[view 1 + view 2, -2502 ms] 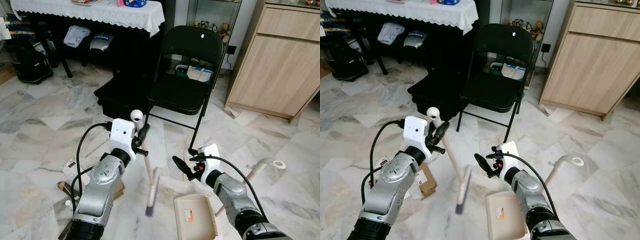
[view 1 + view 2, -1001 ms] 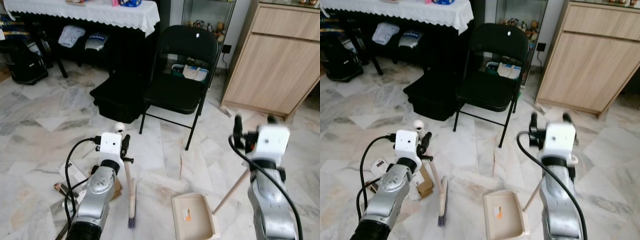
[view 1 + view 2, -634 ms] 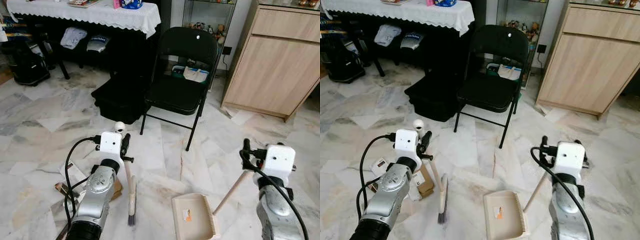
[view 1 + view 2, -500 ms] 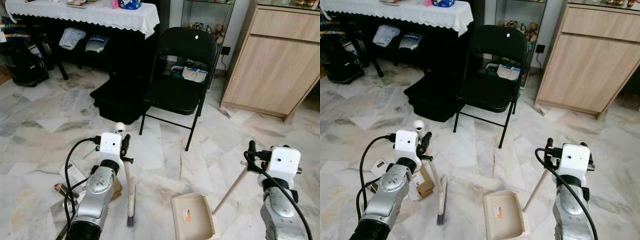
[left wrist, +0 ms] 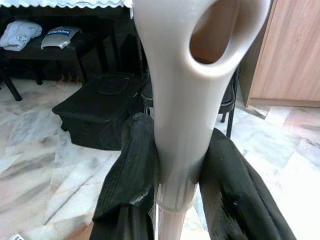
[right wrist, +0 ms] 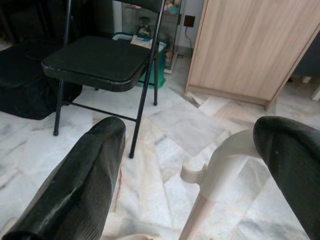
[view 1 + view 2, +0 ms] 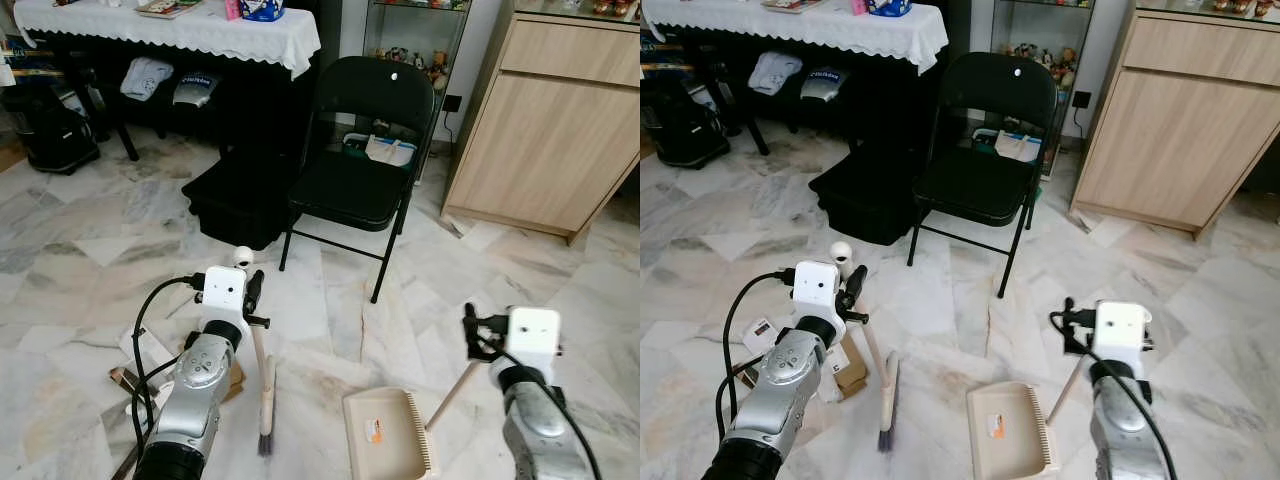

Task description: Sweep floor

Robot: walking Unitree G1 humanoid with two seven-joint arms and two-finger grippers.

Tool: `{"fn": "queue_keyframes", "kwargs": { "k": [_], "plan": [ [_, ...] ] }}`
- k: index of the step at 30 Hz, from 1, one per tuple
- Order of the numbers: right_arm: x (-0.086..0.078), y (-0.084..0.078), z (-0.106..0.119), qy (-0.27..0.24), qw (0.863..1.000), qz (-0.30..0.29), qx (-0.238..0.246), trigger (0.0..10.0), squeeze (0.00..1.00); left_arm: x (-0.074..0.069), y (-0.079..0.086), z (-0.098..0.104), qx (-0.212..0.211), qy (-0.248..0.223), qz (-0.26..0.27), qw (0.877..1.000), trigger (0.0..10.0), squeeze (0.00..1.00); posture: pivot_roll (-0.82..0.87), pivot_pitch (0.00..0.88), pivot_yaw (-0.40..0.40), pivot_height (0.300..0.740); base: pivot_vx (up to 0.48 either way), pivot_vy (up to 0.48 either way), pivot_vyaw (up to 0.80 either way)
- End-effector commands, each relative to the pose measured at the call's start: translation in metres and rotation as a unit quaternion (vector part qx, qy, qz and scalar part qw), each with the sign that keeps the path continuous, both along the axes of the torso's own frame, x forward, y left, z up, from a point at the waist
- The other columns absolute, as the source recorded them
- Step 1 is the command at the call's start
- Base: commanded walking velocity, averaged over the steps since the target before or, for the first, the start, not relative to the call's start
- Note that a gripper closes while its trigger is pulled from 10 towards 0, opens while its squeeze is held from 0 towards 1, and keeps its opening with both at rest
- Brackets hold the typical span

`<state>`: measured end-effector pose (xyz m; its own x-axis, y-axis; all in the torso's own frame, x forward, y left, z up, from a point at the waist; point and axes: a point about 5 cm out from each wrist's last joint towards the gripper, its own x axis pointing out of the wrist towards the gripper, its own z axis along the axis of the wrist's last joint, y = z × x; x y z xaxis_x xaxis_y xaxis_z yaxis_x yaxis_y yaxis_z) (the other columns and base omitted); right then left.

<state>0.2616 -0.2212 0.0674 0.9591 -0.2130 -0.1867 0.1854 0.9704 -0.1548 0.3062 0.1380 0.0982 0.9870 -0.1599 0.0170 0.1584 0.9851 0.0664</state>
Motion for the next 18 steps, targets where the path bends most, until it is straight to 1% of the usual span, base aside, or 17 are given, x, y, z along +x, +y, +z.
{"fn": "queue_keyframes", "kwargs": {
  "k": [1,5,7,10,12,14,16,18],
  "plan": [
    [-0.001,-0.001,-0.006,0.012,1.000,-0.006,0.000,10.0,0.00,0.003,-0.001,0.008,0.002,-0.023,-0.005,1.000,10.0,0.00,0.04,0.005,-0.026,0.740,0.000,0.000,0.00],
    [0.003,0.000,-0.001,-0.003,1.000,-0.004,0.003,10.0,0.00,0.001,0.001,0.007,0.001,-0.022,-0.002,1.000,10.0,0.00,0.04,0.009,-0.027,0.740,0.000,0.000,0.00],
    [0.006,-0.004,0.006,-0.019,1.000,-0.015,-0.003,10.0,0.00,0.001,0.002,0.007,0.001,-0.021,0.000,1.000,10.0,0.00,0.04,0.013,-0.025,0.740,0.000,0.000,0.00],
    [0.007,-0.005,0.011,-0.032,0.999,-0.019,-0.007,10.0,0.00,0.001,0.002,0.007,0.002,-0.021,0.000,1.000,10.0,0.00,0.04,0.015,-0.025,0.740,0.000,0.000,0.00],
    [0.013,-0.004,0.029,-0.077,0.997,-0.014,-0.023,10.0,0.00,0.002,0.003,0.007,0.002,-0.021,0.001,1.000,10.0,0.00,0.03,0.016,-0.023,0.740,0.000,0.000,0.00],
    [0.013,-0.006,0.033,-0.091,0.995,-0.021,-0.031,10.0,0.00,0.002,0.002,0.007,0.002,-0.021,0.000,1.000,10.0,0.00,0.03,0.016,-0.024,0.740,0.000,0.000,0.00],
    [0.013,-0.007,0.033,-0.095,0.995,-0.029,-0.033,10.0,0.00,0.002,0.001,0.007,0.001,-0.021,-0.001,1.000,10.0,0.00,0.04,0.016,-0.025,0.740,0.000,0.000,0.00],
    [0.009,-0.012,0.035,-0.108,0.992,-0.051,-0.040,10.0,0.00,0.002,0.000,0.007,0.001,-0.021,-0.002,1.000,10.0,0.00,0.04,0.018,-0.026,0.740,0.000,0.000,0.00]
  ]
}}
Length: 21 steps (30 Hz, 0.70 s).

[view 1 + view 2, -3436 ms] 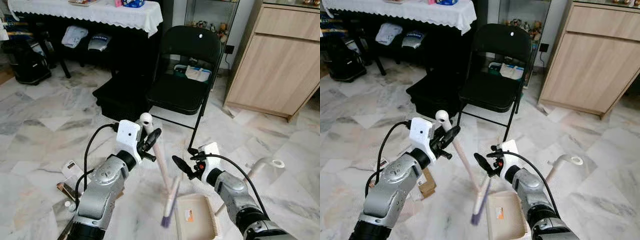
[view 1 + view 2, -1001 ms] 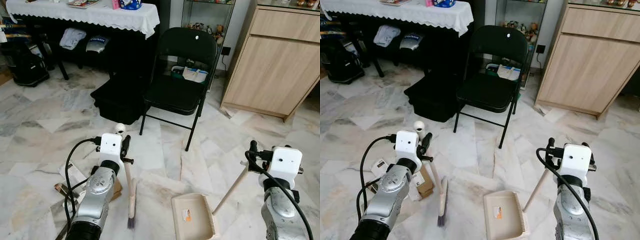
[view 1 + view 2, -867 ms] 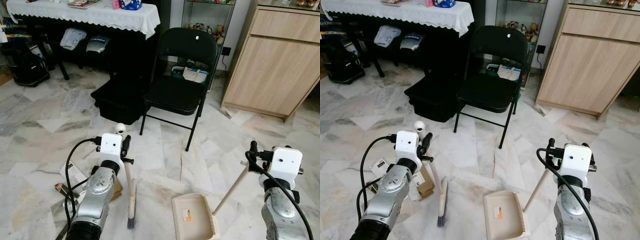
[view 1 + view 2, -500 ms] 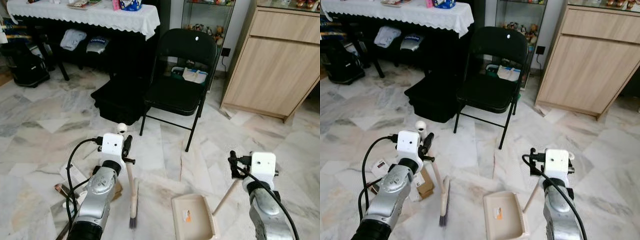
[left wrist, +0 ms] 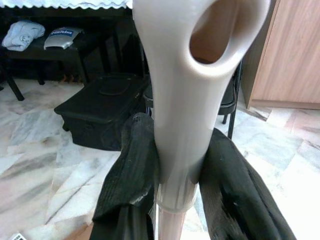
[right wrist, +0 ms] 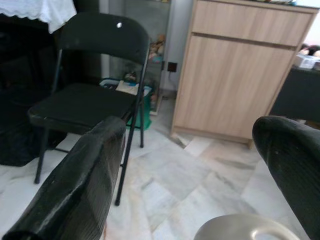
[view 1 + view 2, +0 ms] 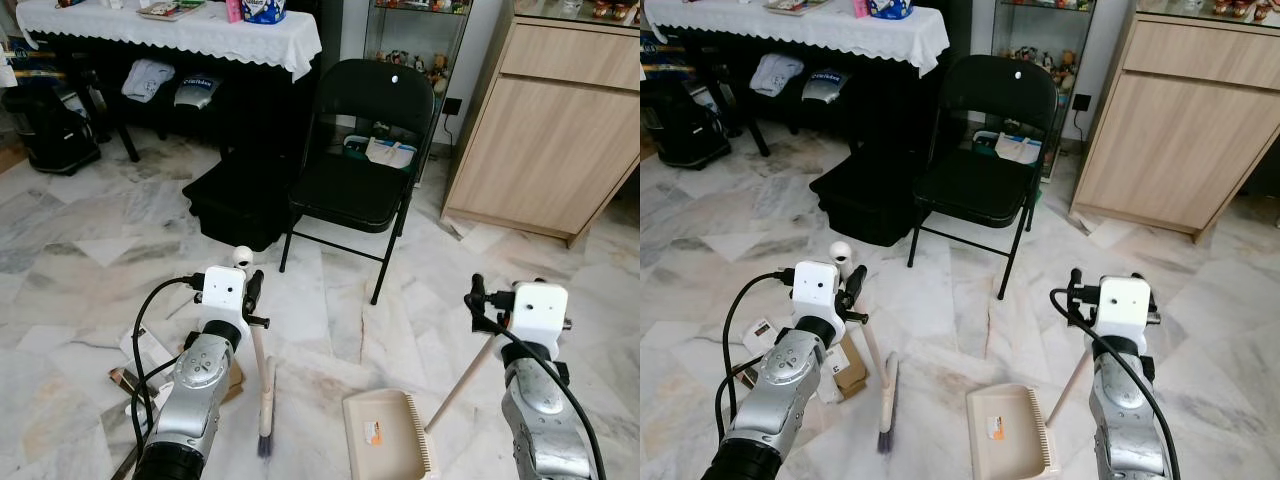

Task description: Sweep floor

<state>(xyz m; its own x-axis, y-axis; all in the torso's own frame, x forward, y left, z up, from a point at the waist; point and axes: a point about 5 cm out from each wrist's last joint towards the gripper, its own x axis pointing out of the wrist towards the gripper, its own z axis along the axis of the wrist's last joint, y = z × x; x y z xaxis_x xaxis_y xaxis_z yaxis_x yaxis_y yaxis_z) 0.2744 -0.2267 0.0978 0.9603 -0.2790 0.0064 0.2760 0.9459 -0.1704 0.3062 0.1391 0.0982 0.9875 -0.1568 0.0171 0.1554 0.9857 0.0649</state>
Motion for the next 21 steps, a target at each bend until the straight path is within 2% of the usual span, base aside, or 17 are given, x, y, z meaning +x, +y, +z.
{"fn": "queue_keyframes", "kwargs": {
  "k": [1,5,10,21],
  "plan": [
    [-0.004,-0.006,0.005,-0.016,1.000,-0.020,-0.009,10.0,0.00,0.002,-0.001,0.007,0.001,-0.021,-0.004,1.000,10.0,0.00,0.04,0.018,-0.026,0.740,0.000,0.000,0.00],
    [-0.013,-0.016,0.003,-0.018,0.998,-0.060,-0.027,10.0,0.00,0.002,0.001,0.007,0.001,-0.021,-0.004,1.000,10.0,0.00,0.03,0.021,-0.025,0.740,0.000,0.000,0.00],
    [-0.019,-0.030,-0.004,0.008,0.993,-0.108,-0.052,10.0,0.00,0.002,0.001,0.007,0.002,-0.021,-0.003,1.000,10.0,0.00,0.03,0.022,-0.025,0.740,0.000,0.000,0.00],
    [-0.021,-0.035,-0.020,0.044,0.990,-0.124,-0.054,10.0,0.00,0.002,0.002,0.008,0.003,-0.022,-0.002,1.000,10.0,0.00,0.04,0.023,-0.025,0.740,0.000,0.000,0.00]
  ]
}}
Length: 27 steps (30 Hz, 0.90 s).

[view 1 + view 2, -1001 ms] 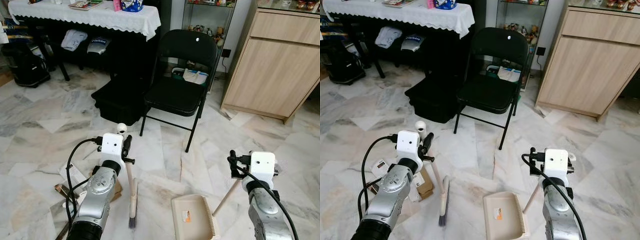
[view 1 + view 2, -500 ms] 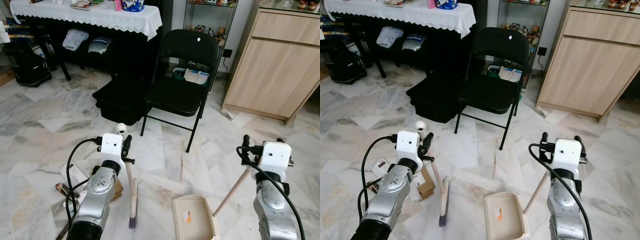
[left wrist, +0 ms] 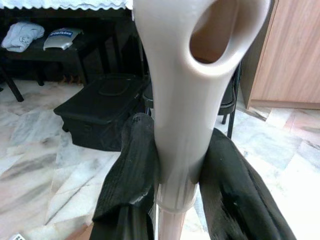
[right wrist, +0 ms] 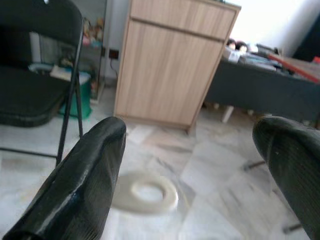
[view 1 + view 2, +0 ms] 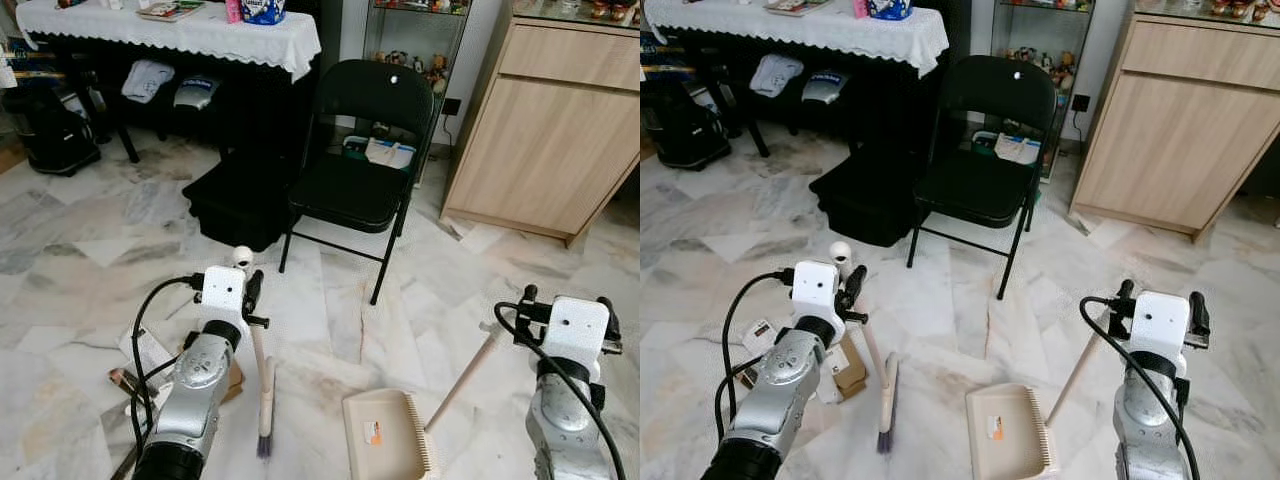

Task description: Sweep floor

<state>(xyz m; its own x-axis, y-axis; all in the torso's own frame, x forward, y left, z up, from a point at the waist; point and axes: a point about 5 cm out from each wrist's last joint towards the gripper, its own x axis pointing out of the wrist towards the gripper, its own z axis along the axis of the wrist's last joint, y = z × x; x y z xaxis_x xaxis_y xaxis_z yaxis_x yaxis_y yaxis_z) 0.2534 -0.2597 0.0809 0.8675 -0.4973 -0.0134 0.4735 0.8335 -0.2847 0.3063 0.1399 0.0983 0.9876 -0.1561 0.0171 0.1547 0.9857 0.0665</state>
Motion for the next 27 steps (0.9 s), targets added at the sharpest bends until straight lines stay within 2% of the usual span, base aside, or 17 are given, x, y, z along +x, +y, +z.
{"fn": "queue_keyframes", "kwargs": {
  "k": [1,4,12,22,27],
  "plan": [
    [0.000,-0.002,-0.003,0.012,1.000,-0.006,-0.002,10.0,0.00,0.002,0.001,0.008,0.002,-0.022,-0.003,1.000,10.0,0.00,0.04,0.023,-0.025,0.740,0.000,0.000,0.00],
    [-0.001,-0.003,-0.010,0.023,0.999,-0.012,0.020,10.0,0.00,0.002,0.001,0.008,0.002,-0.022,-0.003,1.000,10.0,0.00,0.04,0.023,-0.024,0.740,0.000,0.000,0.00],
    [-0.002,-0.009,-0.017,0.011,0.994,-0.052,0.098,10.0,0.00,0.002,0.001,0.007,0.002,-0.023,-0.003,1.000,10.0,0.00,0.04,0.019,-0.024,0.740,0.000,0.000,0.00],
    [-0.003,-0.011,-0.023,0.017,0.992,-0.059,0.109,10.0,0.00,0.002,0.001,0.008,0.003,-0.024,-0.002,1.000,10.0,0.00,0.04,0.010,-0.023,0.740,0.000,0.000,0.00],
    [0.002,-0.009,-0.017,-0.007,0.993,-0.047,0.108,10.0,0.00,0.003,0.002,0.009,0.003,-0.028,0.000,1.000,10.0,0.00,0.04,0.007,-0.022,0.740,0.000,0.000,0.00]
  ]
}}
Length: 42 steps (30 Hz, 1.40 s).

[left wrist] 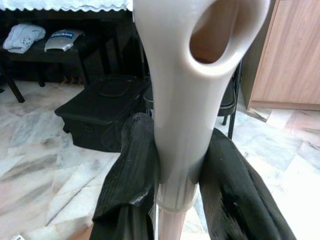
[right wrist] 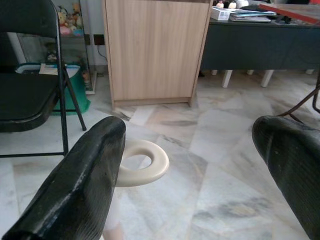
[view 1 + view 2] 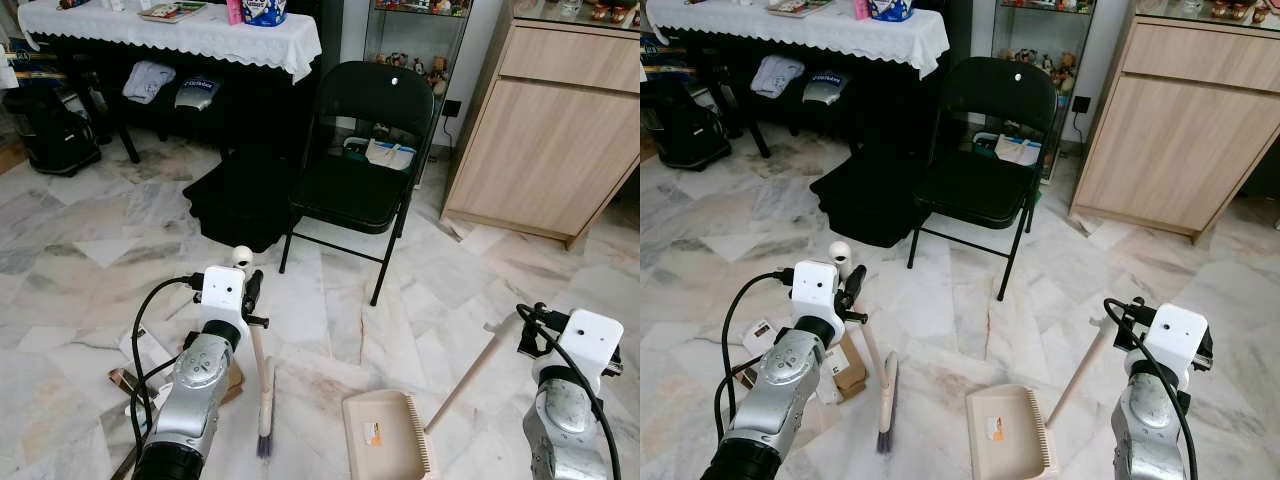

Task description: Sweep floor

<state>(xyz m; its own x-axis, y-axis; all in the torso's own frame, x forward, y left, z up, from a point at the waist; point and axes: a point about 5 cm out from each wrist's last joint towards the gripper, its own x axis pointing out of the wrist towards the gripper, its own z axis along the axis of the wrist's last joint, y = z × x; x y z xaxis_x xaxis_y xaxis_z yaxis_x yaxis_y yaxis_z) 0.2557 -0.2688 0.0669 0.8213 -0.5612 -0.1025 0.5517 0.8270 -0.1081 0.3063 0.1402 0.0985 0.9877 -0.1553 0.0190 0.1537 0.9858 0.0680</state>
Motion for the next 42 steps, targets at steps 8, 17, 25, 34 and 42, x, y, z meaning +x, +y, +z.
{"fn": "queue_keyframes", "kwargs": {
  "k": [8,17,25,34,42],
  "plan": [
    [0.008,0.013,0.005,-0.049,0.997,0.045,0.033,10.0,0.00,0.002,0.000,0.009,0.001,-0.026,-0.003,1.000,10.0,0.00,0.04,0.008,-0.023,0.740,0.000,0.000,0.00],
    [0.005,0.013,0.001,-0.049,0.997,0.052,0.035,10.0,0.00,0.001,0.001,0.007,0.004,-0.023,-0.003,1.000,10.0,0.00,0.04,0.012,-0.024,0.740,0.000,0.000,0.00],
    [-0.005,0.006,-0.016,-0.016,0.998,0.035,0.042,10.0,0.00,0.002,0.002,0.007,0.009,-0.022,-0.003,1.000,10.0,0.00,0.05,0.015,-0.023,0.740,0.000,0.000,0.00],
    [-0.006,0.003,-0.021,-0.010,0.999,0.031,0.042,10.0,0.00,0.002,0.002,0.007,0.010,-0.022,-0.003,1.000,10.0,0.00,0.05,0.017,-0.022,0.740,0.000,0.000,0.00],
    [-0.002,0.006,-0.024,0.002,0.998,0.035,0.045,10.0,0.00,0.001,0.002,0.006,0.011,-0.021,-0.003,1.000,10.0,0.00,0.05,0.020,-0.022,0.740,0.000,0.000,0.00]
  ]
}}
